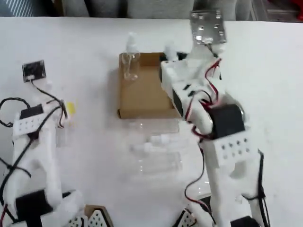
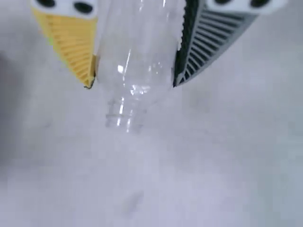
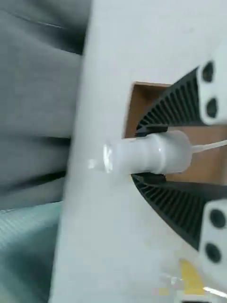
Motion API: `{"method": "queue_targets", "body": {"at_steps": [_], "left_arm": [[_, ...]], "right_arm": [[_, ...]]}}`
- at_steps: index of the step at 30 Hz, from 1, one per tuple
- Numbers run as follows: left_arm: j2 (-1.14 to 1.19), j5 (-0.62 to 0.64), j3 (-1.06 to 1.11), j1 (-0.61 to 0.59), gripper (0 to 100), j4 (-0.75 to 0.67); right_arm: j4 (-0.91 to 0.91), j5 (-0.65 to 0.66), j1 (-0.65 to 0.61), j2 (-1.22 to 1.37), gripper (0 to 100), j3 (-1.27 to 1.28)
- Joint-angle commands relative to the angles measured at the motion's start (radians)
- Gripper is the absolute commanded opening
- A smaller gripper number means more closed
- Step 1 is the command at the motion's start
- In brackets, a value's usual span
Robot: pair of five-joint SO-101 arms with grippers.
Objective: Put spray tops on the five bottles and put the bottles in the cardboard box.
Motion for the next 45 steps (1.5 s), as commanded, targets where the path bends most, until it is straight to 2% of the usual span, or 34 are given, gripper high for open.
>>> {"method": "queue_targets", "body": {"at_steps": [1,7,10,14,17,19,21,24,27,31,33,42,45], "left_arm": [[-0.312,-0.006,-0.003,0.122,17,0.008],[-0.653,-0.003,0.034,0.321,17,0.003],[-0.779,-0.003,0.034,0.469,17,-0.048],[-0.84,-0.003,0.034,0.671,17,-0.21],[-0.858,0.0,0.034,0.746,17,-0.272],[-0.878,0.017,0.055,0.759,17,-0.281],[-0.915,0.106,0.126,0.759,15,-0.316],[-1.009,0.216,0.318,0.757,7,-0.486],[-1.135,0.187,0.494,0.759,7,-0.638],[-1.274,0.104,0.618,0.763,8,-0.559],[-1.334,0.101,0.681,0.762,8,-0.535],[-1.531,0.098,0.838,0.753,8,-0.528],[-1.529,0.106,0.844,0.722,8,-0.531]], "right_arm": [[-0.148,0.0,0.018,-0.12,1.6,-0.009],[-0.223,0.006,0.024,-0.283,1.6,-0.009],[-0.289,0.008,0.025,-0.325,1.6,-0.009],[-0.559,0.008,0.025,-0.329,1.6,-0.015],[-0.722,0.008,0.024,-0.338,1.6,-0.017],[-0.742,0.005,0.025,-0.344,1.6,-0.017],[-0.74,0.0,0.025,-0.361,1.6,-0.009],[-0.742,-0.002,0.018,-0.375,1.6,0.018],[-0.742,-0.061,-0.021,-0.378,1.6,0.06],[-0.75,-0.137,-0.058,-0.372,1.6,0.153],[-0.751,-0.157,-0.127,-0.371,1.6,0.184],[-0.748,0.074,-0.483,-0.331,1.6,0.269],[-0.748,0.084,-0.495,-0.309,1.6,0.334]]}}
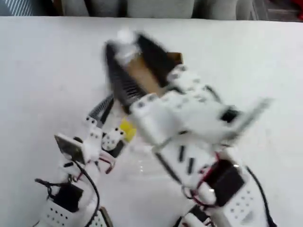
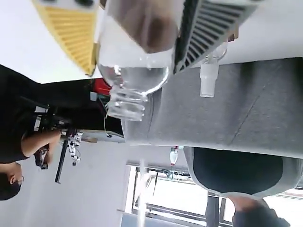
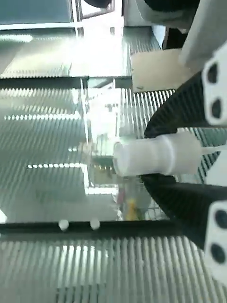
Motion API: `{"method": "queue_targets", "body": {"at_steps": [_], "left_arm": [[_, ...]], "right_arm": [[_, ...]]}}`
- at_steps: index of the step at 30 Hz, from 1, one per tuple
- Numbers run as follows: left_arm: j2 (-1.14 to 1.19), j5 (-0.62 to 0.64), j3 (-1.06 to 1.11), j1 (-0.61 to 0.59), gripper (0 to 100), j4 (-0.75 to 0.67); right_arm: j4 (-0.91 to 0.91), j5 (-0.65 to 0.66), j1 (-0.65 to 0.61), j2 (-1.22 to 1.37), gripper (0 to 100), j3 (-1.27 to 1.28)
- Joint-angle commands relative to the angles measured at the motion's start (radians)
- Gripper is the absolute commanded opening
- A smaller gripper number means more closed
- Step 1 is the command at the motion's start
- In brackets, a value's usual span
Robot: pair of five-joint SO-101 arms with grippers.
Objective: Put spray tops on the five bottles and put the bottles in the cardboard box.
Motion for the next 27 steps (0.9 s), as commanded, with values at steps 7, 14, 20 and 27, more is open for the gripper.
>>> {"method": "queue_targets", "body": {"at_steps": [7,14,20,27], "left_arm": [[-0.03,0.106,0.014,-0.117,8,0.0],[-0.03,0.137,0.026,-0.125,8,0.0],[-0.03,0.137,0.04,-0.125,8,-0.006],[-0.03,0.137,0.038,-0.124,8,-0.002]], "right_arm": [[-0.093,0.026,0.035,0.008,1.6,0.078],[-0.096,0.026,0.035,0.013,1.6,0.08],[-0.097,0.026,0.056,0.018,1.6,0.089],[-0.251,0.026,0.056,0.018,1.6,0.172]]}}
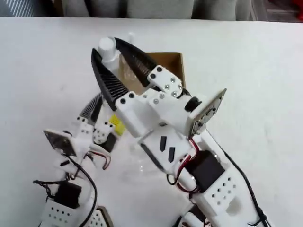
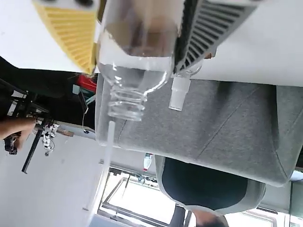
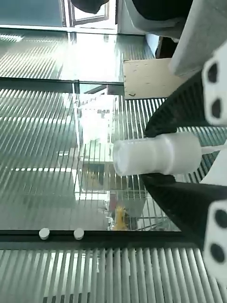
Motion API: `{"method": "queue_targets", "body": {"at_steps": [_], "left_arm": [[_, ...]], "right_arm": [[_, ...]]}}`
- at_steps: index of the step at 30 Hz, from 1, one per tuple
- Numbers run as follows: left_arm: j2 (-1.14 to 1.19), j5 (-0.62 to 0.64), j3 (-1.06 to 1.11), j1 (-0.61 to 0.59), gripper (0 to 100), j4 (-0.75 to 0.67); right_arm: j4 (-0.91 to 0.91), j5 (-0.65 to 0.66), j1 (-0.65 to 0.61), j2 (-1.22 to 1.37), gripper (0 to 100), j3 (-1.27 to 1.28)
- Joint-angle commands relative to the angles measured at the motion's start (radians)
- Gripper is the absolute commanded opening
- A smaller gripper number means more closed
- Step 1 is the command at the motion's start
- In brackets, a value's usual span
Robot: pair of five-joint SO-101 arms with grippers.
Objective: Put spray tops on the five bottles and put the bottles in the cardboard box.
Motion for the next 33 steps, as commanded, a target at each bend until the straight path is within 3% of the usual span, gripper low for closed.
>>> {"method": "queue_targets", "body": {"at_steps": [1,33], "left_arm": [[-0.019,0.011,-0.011,0.004,8,-0.002],[-0.019,0.011,-0.011,0.002,8,-0.005]], "right_arm": [[-0.076,0.012,0.01,0.001,1.6,0.014],[-0.073,0.012,0.013,0.073,1.6,0.137]]}}
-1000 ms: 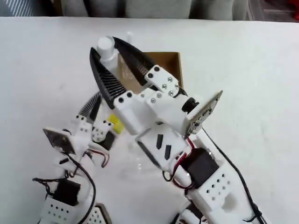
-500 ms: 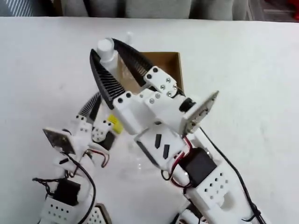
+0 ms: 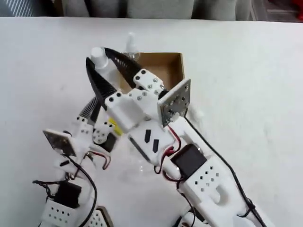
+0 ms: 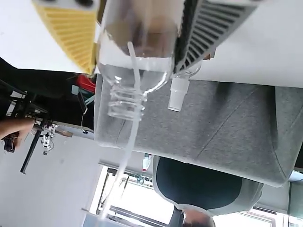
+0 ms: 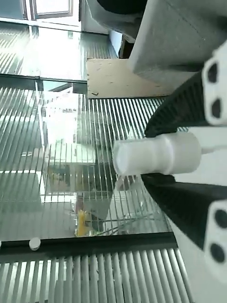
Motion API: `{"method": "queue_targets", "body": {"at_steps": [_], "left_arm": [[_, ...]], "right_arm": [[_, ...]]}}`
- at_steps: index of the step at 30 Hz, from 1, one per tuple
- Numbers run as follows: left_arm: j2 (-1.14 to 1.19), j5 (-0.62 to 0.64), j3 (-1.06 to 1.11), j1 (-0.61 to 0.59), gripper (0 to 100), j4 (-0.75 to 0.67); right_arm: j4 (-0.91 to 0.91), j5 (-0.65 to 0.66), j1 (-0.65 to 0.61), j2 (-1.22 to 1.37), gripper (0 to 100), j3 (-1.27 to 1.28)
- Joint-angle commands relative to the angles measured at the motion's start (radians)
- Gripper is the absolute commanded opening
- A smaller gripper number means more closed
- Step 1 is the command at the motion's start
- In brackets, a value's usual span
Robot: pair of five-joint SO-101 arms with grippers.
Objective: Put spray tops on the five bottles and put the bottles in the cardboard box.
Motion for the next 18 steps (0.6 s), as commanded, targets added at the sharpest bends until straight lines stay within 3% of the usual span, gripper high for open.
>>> {"method": "queue_targets", "body": {"at_steps": [1,18], "left_arm": [[-0.019,0.011,-0.011,0.005,8,-0.005],[-0.019,0.011,-0.011,0.005,8,-0.002]], "right_arm": [[-0.016,0.012,0.013,-0.005,1.6,0.011],[0.016,0.012,0.031,-0.09,1.5,0.18]]}}
